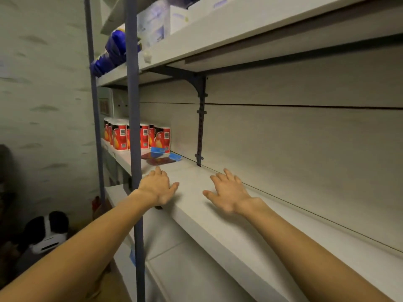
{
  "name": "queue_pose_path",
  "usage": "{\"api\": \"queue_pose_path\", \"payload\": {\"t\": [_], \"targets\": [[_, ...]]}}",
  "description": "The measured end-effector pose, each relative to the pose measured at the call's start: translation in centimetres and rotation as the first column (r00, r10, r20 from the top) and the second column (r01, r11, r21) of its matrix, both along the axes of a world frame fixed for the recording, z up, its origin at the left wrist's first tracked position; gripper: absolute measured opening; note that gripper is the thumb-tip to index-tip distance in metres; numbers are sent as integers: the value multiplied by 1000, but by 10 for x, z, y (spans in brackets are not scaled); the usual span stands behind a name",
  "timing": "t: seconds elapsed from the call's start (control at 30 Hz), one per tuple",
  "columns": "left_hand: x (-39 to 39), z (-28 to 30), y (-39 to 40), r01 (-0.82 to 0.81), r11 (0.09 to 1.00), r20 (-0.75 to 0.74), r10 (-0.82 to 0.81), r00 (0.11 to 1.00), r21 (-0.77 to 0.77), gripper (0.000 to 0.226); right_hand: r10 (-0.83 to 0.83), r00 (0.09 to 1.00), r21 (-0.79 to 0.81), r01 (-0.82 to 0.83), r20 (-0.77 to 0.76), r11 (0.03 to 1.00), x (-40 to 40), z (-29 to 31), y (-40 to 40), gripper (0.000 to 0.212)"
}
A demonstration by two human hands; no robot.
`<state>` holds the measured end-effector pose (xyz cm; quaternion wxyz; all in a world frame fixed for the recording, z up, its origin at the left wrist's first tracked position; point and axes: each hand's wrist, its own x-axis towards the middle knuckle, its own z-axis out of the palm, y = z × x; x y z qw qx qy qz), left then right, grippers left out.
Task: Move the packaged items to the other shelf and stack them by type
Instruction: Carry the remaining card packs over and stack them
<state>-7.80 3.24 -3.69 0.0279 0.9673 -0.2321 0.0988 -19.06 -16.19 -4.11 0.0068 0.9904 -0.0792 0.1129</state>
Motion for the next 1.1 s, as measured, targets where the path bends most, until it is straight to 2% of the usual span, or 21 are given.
{"api": "queue_pose_path", "payload": {"t": [0.23,0.3,0.33,0.4,0.47,0.57,0.67,0.8,0.9,1.0,1.1], "targets": [[98,-15,-3,59,998,-32,-58,998,7,75,-81,996,5,82,-35,997,65,-12,5,67],[123,-15,0,145,988,-4,-145,989,-58,65,-109,993,10,109,-45,994,81,-14,12,67],[134,-14,2,221,968,69,-214,974,-116,58,-118,992,15,119,-45,993,90,-14,15,66],[150,-14,12,419,883,312,-346,885,-210,46,-123,992,44,123,8,991,108,-11,24,65],[161,-12,27,570,784,516,-392,762,-245,42,-118,986,62,111,122,992,131,-8,35,62],[176,0,48,675,700,651,-403,643,-234,49,-107,957,71,91,270,993,161,-3,57,60],[190,9,67,721,620,702,-362,614,-310,54,-83,941,31,77,329,997,182,-1,77,56],[213,4,94,708,451,664,-285,692,-544,56,-66,916,6,69,395,998,207,2,102,52],[245,-6,110,633,480,579,-278,767,-608,54,-49,912,41,36,408,999,230,-1,116,51],[282,-17,117,539,600,480,-276,833,-591,57,-43,971,54,31,237,998,256,-6,116,53],[316,-30,118,434,746,318,-307,897,-504,62,-72,994,68,67,85,995,283,-10,113,54]]}}
